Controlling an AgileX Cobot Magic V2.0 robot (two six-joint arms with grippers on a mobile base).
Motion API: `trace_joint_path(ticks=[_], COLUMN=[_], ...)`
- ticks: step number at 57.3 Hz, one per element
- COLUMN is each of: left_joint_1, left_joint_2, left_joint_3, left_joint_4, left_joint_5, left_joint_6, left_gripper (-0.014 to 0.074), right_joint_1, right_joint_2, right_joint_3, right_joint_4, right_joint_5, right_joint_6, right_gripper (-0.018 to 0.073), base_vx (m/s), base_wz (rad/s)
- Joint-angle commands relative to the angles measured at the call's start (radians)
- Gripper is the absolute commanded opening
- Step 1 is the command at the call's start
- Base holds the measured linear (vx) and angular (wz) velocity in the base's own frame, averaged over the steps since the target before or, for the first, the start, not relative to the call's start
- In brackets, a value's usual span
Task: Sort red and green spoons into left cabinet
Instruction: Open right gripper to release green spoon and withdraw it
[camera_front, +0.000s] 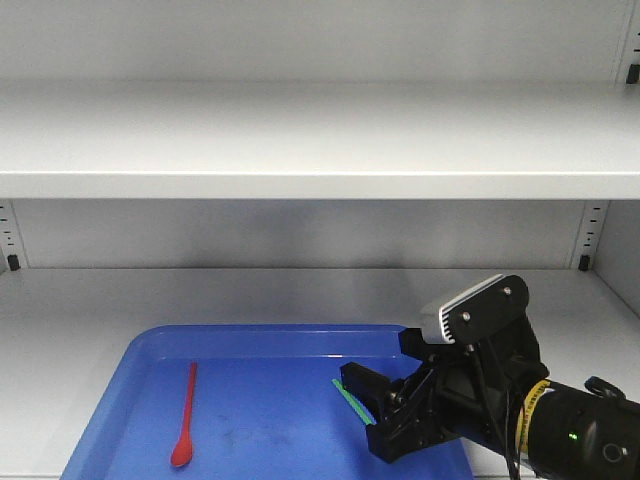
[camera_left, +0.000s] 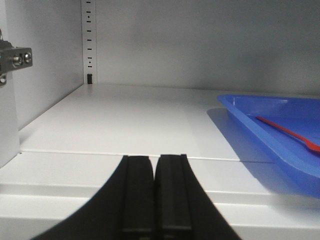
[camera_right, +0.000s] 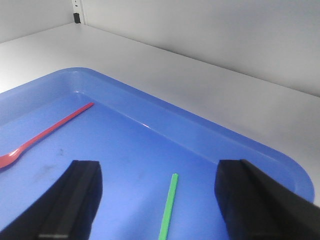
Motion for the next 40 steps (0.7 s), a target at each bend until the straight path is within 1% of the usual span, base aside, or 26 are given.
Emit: trace_joint_path(ticks=[1, 18, 22, 25, 28, 31, 34, 38, 40], left_joint_1=[-0.001, -0.001, -0.001, -0.001, -0.001, -0.001, -0.001, -0.001, -0.001], left_joint_2=[-0.011, -0.011, -0.011, -0.011, -0.011, -0.011, -0.011, -0.011, -0.011], left_joint_3=[-0.002, -0.002, -0.002, -0.002, -0.002, -0.002, -0.002, -0.002, -0.002], left_joint_4=[-0.006, -0.006, -0.006, -0.006, -0.006, -0.006, -0.006, -0.006, -0.006], left_joint_5=[-0.076, -0.076, -0.076, -0.076, -0.076, -0.076, -0.076, -0.076, -0.076], left_joint_6=[-0.003, -0.003, -0.003, -0.003, -0.003, -0.003, -0.003, -0.003, -0.003], left_gripper=[-0.0006, -0.0006, -0.0006, -0.0006, -0.0006, -0.0006, -0.0006, -0.0006, -0.0006], right_joint_1=[0.000, 0.000, 0.000, 0.000, 0.000, 0.000, 0.000, -0.002, -0.007], right_joint_2=[-0.021, -0.021, -0.028, -0.046, -0.069, -0.092, -0.121, -0.156, -0.174], right_joint_3=[-0.034, -0.034, -0.034, -0.034, -0.034, -0.034, -0.034, -0.034, -0.034], right_joint_4=[0.012, 0.004, -0.002, 0.020, 0.070, 0.144, 0.225, 0.341, 0.383], right_joint_5=[-0.051, -0.041, -0.011, 0.041, 0.103, 0.165, 0.240, 0.341, 0.383], right_joint_6=[-0.009, -0.016, -0.016, -0.016, -0.026, -0.058, -0.127, -0.263, -0.336], right_gripper=[0.0532, 0.0528, 0.0519, 0.0506, 0.0487, 0.0462, 0.0431, 0.0377, 0.0351], base_vx=[0.00, 0.00, 0.00, 0.00, 0.00, 0.00, 0.00, 0.00, 0.00], base_wz=[0.00, 0.00, 0.00, 0.00, 0.00, 0.00, 0.00, 0.00, 0.00])
